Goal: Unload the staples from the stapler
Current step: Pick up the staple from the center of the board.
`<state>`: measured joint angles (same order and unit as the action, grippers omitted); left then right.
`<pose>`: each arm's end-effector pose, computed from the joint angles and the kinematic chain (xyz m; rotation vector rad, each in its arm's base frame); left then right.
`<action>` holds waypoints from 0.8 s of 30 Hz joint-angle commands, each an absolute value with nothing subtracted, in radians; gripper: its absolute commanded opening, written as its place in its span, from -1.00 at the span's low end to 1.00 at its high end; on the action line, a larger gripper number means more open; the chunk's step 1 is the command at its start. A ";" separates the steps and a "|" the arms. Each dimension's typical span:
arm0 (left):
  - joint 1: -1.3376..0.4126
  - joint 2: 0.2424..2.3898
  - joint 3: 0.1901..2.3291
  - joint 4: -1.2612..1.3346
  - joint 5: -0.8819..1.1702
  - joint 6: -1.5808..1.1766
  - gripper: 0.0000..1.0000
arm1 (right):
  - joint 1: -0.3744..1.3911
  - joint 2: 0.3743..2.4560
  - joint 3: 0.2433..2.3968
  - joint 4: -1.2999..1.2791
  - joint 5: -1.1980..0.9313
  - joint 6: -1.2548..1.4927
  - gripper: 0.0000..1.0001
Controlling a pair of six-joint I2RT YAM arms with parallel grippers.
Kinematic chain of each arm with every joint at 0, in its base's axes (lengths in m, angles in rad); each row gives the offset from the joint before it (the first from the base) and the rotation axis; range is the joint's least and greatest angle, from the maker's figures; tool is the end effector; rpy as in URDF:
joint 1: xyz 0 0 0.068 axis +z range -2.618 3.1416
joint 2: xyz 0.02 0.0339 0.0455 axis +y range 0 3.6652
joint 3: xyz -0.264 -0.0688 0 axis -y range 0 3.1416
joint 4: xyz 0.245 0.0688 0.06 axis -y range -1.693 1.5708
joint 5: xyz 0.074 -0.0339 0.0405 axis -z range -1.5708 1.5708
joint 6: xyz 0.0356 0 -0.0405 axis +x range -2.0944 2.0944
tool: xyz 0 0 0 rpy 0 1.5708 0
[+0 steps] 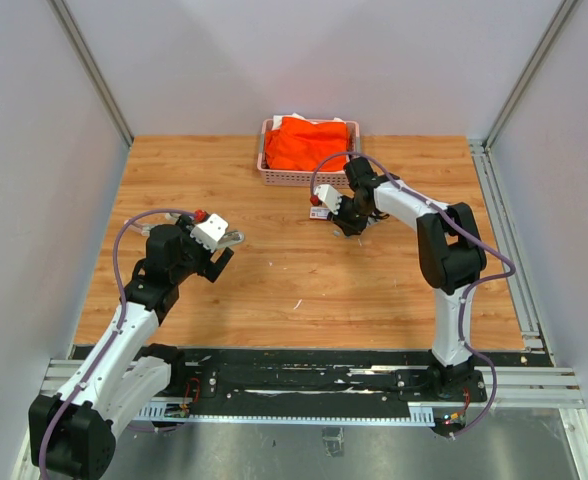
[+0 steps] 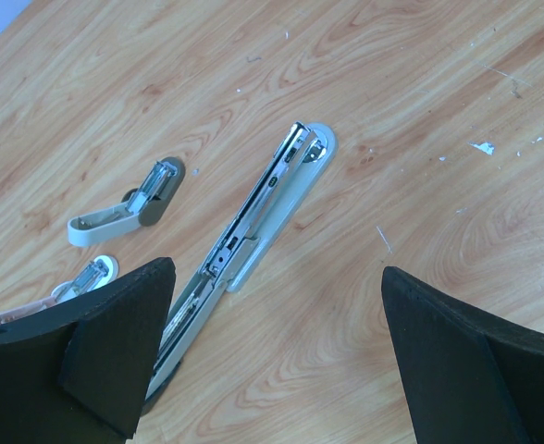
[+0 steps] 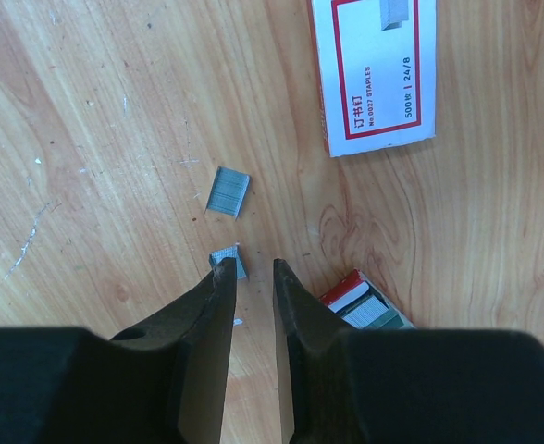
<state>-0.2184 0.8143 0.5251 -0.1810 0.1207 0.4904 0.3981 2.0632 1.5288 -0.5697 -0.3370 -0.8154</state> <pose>0.1828 -0.0450 0.2436 0.7774 1.8835 0.0475 0.3961 0.1793 0.1769 -1.5702 2.0778 0.3050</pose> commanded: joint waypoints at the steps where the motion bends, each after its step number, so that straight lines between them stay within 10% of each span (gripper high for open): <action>1: -0.219 0.804 0.518 -0.160 0.123 0.497 0.96 | 0.407 2.076 1.539 -0.586 -0.334 -0.811 -0.53; 24: -0.219 0.801 0.519 -0.161 0.120 0.495 0.96 | 0.403 2.090 1.550 -0.613 -0.362 -0.774 -0.99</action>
<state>-0.2184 0.8143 0.5251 -0.1814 0.1207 0.4904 0.3981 2.0747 1.5288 -0.5743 -0.3397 -0.8066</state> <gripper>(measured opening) 0.982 0.010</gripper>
